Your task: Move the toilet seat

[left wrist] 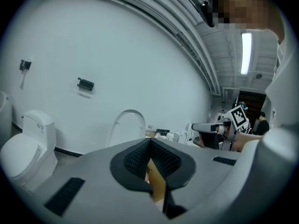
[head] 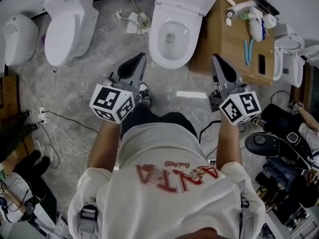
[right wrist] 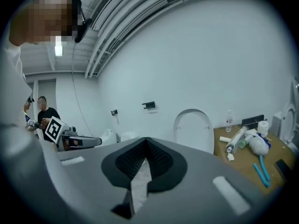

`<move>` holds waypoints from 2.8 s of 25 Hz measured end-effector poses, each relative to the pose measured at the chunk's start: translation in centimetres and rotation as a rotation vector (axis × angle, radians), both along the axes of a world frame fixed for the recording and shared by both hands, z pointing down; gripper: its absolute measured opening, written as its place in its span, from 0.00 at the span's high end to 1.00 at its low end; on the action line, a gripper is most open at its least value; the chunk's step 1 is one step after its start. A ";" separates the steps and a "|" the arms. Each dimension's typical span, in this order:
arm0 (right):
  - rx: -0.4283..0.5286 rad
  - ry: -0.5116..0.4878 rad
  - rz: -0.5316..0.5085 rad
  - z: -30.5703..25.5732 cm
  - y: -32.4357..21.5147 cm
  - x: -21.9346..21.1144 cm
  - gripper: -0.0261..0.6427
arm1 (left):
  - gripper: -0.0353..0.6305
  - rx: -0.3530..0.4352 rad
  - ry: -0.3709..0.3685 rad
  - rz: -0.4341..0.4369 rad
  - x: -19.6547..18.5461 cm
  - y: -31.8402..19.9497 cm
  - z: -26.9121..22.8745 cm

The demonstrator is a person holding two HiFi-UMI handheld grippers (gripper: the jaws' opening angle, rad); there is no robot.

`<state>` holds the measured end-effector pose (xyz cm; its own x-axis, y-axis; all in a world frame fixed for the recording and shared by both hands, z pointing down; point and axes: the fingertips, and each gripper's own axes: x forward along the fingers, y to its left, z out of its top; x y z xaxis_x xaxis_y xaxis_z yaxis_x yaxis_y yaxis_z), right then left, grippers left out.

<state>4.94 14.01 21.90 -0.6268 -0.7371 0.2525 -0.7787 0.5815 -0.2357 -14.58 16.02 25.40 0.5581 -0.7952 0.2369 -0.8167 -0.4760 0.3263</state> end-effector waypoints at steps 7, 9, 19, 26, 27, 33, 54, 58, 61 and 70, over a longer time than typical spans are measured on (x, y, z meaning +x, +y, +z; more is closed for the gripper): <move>-0.062 0.039 0.043 2.8 -3.4 -2.5 0.96 | 0.93 -0.040 0.002 0.049 -2.2 -5.0 2.2; -0.080 0.039 0.057 3.6 -3.7 -2.2 0.96 | 0.93 -0.052 0.000 0.055 -2.0 -5.7 2.7; -0.187 -0.018 0.099 10.3 -7.4 3.8 0.96 | 0.93 -0.026 -0.029 0.064 2.3 -9.8 5.4; -0.370 -0.085 0.124 21.5 -7.5 6.1 0.96 | 0.93 -0.200 0.153 0.193 5.7 -8.7 13.7; -0.392 -0.093 0.132 22.8 -7.6 6.3 0.96 | 0.93 -0.222 0.150 0.174 5.6 -8.9 15.0; -0.490 -0.122 0.167 29.6 -8.4 6.7 0.95 | 0.93 -0.371 0.216 0.091 4.7 -10.0 23.0; -0.823 -0.243 0.357 53.0 -7.9 7.3 0.73 | 0.77 -0.723 0.348 -0.061 2.9 -9.5 45.4; -0.859 -0.184 0.356 55.8 -6.9 8.0 0.67 | 0.75 -0.806 0.322 -0.083 3.1 -8.8 50.1; -0.901 -0.188 0.357 57.5 -6.2 8.4 0.62 | 0.72 -0.840 0.325 -0.100 3.3 -8.6 52.1; -0.985 -0.287 0.340 60.2 -5.3 8.1 0.57 | 0.67 -0.918 0.253 -0.073 4.3 -7.8 56.0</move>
<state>13.06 8.74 82.13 -0.5580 -0.4373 0.7052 -0.7045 -0.1995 -0.6811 -10.23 8.19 81.43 0.6345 -0.3941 0.6648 -0.6882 0.1033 0.7181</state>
